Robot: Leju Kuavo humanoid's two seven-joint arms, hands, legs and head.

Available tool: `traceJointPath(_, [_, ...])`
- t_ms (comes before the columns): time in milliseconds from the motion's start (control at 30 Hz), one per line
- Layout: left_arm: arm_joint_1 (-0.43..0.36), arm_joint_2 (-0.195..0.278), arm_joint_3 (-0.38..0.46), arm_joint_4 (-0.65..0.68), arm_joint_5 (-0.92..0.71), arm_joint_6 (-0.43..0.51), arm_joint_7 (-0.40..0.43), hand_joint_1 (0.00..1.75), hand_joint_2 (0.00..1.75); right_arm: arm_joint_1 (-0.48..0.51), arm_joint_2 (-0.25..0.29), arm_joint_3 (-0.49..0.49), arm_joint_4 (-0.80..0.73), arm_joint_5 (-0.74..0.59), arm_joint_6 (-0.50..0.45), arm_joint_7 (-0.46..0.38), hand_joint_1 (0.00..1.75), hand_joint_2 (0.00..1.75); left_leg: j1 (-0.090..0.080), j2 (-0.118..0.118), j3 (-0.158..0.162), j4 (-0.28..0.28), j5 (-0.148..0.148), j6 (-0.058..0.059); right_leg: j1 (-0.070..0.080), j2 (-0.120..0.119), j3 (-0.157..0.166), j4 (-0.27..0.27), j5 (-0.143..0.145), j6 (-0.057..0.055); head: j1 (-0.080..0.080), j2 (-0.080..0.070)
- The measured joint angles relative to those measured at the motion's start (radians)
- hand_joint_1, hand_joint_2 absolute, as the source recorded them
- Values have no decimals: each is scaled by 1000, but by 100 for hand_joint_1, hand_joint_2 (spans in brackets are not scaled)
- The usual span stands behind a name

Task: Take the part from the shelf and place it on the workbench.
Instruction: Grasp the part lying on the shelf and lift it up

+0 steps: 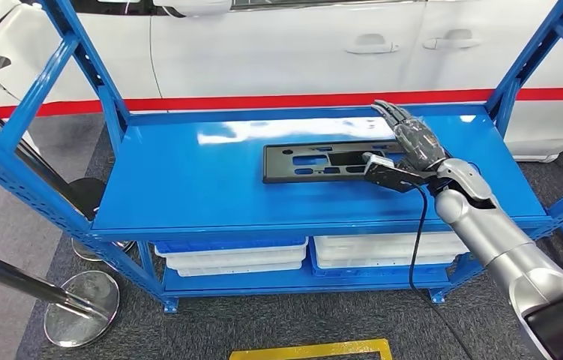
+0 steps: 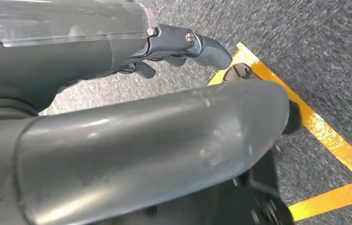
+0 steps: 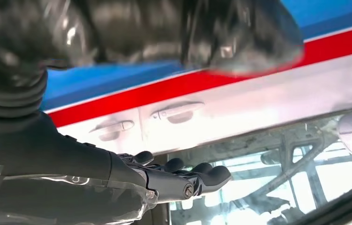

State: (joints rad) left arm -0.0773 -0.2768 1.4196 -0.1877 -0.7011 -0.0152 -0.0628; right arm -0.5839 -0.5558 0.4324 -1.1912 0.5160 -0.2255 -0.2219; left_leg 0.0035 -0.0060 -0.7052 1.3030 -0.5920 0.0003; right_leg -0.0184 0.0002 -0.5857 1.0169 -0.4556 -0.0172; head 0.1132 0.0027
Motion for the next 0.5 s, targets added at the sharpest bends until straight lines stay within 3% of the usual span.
traceJointPath(33, [1,0,2,0,2,0,1,0,0,8,-2,-3,-3,-2,3,0,0,175,-1,0,-2,-23,28,4,3,0,9,0,-7,0,0,0])
traceJointPath(100, [2,0,8,0,5,2,2,0,0,22,-10,-9,-13,-7,15,2,0,175,-6,0,33,-146,125,23,7,1,28,0,-21,0,0,0])
traceJointPath(167, [1,2,12,0,8,5,3,0,0,36,-21,-14,-25,-13,31,4,0,175,-15,-1,68,-245,173,43,8,2,39,-3,-30,5,0,0])
traceJointPath(200, [1,2,14,0,9,6,3,0,0,46,-28,-15,-34,-16,40,5,0,175,-18,-2,75,-264,177,48,7,2,40,-4,-33,9,0,0])
traceJointPath(333, [3,2,17,0,10,7,2,0,0,78,-59,-25,-77,-28,66,6,0,175,-19,-6,83,-280,184,30,5,0,43,-5,-40,16,0,0])
traceJointPath(500, [0,2,18,0,10,7,-2,0,0,92,-94,-31,-117,-35,109,7,0,175,-20,-6,83,-280,178,36,4,0,47,-13,-42,21,0,0])
